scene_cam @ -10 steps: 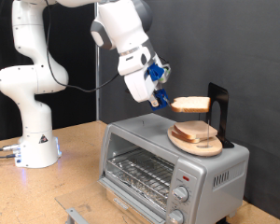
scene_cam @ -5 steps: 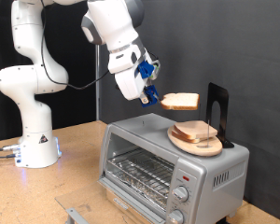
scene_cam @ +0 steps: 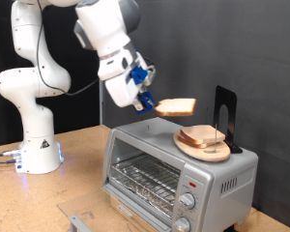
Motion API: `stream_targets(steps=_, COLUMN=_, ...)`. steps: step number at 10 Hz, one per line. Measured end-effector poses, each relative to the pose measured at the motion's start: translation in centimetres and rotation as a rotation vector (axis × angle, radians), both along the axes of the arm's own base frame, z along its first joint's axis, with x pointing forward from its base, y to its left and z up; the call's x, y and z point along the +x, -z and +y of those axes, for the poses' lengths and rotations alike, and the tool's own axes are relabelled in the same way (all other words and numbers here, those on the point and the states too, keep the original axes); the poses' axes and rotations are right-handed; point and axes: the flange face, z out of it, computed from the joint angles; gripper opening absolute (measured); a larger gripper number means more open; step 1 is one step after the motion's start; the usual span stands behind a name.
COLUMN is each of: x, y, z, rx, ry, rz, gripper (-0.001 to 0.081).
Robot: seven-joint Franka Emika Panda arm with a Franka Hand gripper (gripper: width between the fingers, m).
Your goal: Make a piece of toast with the oven
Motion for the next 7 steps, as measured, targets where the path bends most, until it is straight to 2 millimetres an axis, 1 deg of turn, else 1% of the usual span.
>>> stream_targets(steps=2, x=-2.2, y=0.1, z=-2.3, rx=0.010, ry=0.008, rz=-0.001, gripper=0.0466)
stream_targets(steps=4, x=-4.0, y=0.4, z=-4.6, rx=0.002, ry=0.054, rz=-0.011, gripper=0.0466)
stream_targets(steps=5, x=-4.5, y=0.8, z=-5.7, rx=-0.010, ry=0.075, rz=-0.007, gripper=0.0466)
stream_targets(steps=7, x=-5.0, y=1.6, z=-7.5, rx=-0.023, ry=0.105, rz=0.008, gripper=0.0466)
